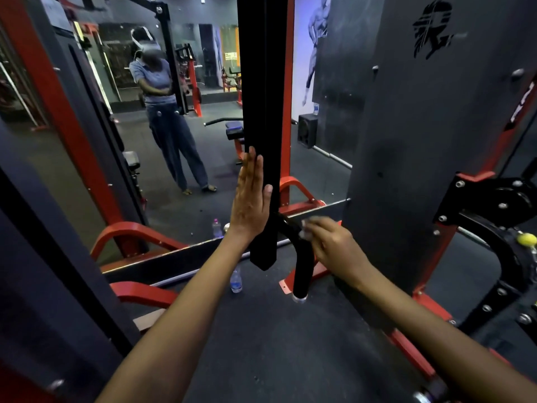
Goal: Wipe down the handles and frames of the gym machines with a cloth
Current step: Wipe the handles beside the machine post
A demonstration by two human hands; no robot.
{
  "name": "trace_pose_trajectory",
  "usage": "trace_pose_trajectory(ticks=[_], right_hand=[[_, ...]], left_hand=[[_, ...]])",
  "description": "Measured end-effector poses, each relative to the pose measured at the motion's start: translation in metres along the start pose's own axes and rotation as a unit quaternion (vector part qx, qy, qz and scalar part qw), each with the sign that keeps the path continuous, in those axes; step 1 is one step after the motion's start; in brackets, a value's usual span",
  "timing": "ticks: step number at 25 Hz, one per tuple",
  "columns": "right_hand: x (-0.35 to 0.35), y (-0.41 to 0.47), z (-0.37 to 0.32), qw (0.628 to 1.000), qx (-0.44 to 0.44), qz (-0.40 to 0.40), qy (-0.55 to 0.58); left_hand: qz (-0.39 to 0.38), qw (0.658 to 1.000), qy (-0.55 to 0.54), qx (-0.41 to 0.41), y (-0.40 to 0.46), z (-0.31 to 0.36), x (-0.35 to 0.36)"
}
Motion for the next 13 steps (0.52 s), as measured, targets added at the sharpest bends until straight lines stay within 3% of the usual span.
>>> trace_pose_trajectory(ticks=[2,4,8,10,13], right_hand=[[0.023,0.033,-0.02,0.997,-0.005,-0.069,-0.021],[0.047,0.034,-0.035,0.986,-0.087,-0.124,-0.07],[0.03,-0.033,0.002,0.973,-0.21,-0.083,-0.038],[0.011,-0.038,0.017,0.988,-0.154,-0.028,0.007],[0.018,0.016,0.02,0.994,0.049,-0.005,0.098]], left_hand=[[0.017,1.0,0.001,0.007,0.002,0.002,0.002],[0.021,1.0,0.008,0.016,0.004,0.0,0.004],[0.017,0.999,0.011,0.048,0.004,-0.004,0.004],[0.047,0.998,0.004,0.05,0.011,0.002,0.006],[0.113,0.993,-0.009,0.031,0.027,0.008,0.011]])
Point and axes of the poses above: each hand's wrist, its own y-axis towards the middle knuckle, its own x-axis out of the palm, z = x × y, the point moved 5 cm from there along y, towards the middle knuckle, and after that the axes turned 11 degrees about -y, right-handed, at the moved point
